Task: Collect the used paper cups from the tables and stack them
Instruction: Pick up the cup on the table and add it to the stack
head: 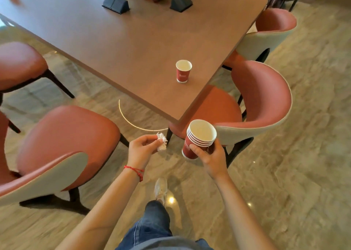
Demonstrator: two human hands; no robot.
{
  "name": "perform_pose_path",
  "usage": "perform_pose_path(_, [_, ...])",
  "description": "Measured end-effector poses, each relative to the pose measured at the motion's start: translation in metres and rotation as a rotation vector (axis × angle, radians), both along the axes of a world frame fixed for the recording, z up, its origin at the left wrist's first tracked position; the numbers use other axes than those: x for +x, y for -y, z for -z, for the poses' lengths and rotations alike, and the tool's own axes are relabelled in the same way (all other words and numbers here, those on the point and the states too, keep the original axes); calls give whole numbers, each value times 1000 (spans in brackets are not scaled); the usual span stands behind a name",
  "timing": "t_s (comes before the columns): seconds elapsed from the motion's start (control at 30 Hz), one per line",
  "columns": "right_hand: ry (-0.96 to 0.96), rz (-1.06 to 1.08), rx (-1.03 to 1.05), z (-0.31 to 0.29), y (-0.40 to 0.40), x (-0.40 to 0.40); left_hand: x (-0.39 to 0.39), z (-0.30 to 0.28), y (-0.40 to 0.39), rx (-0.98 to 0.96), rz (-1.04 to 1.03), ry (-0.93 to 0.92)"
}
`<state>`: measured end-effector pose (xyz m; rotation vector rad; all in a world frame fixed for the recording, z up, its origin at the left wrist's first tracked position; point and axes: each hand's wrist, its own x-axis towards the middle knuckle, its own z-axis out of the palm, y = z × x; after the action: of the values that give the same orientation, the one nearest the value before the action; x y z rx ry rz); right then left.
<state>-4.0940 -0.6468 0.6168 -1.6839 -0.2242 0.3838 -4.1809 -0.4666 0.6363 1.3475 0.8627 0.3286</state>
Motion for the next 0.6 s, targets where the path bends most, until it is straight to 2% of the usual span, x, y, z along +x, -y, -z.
perform_pose_path(0.3, [-1,57,17,-10,-84,123,133,-5,-90,16,54,-30])
perform_pose_path(0.6, [51,59,17,-20,-134,218,213,4,-122,4,22,-71])
